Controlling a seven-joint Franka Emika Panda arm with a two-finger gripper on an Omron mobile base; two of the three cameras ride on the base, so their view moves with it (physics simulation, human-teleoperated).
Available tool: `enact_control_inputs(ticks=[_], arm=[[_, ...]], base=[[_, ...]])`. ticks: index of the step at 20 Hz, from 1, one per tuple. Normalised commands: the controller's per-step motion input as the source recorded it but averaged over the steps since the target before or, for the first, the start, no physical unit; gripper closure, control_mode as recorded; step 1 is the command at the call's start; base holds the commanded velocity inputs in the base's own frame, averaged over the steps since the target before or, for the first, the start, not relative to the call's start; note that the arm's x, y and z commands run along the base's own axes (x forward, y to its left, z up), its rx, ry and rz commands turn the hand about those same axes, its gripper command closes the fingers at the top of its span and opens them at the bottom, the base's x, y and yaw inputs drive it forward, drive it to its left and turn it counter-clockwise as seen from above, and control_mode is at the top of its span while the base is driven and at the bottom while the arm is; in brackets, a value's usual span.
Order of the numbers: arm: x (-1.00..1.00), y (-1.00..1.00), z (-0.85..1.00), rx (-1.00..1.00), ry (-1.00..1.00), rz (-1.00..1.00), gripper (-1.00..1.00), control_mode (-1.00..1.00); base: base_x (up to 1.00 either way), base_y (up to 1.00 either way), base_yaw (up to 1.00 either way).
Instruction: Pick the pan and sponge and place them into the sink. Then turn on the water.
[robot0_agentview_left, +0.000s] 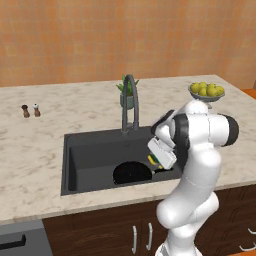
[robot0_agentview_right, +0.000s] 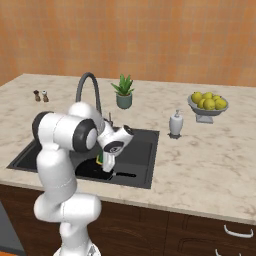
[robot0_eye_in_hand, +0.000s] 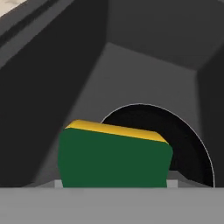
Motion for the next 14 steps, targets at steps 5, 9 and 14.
enact_control_inputs(ticks=[5, 9, 14], arm=[[0.32, 0.05, -0.32, 0.06, 0.03, 0.0, 1.0, -1.0], [0.33, 0.1, -0.36, 0.06, 0.06, 0.0, 1.0, -1.0], [0.39, 0.02, -0.31, 0.08, 0.06, 0.0, 1.0, -1.0]], base=[[0.0, 0.0, 0.0], [0.0, 0.0, 0.0], [0.0, 0.0, 0.0]])
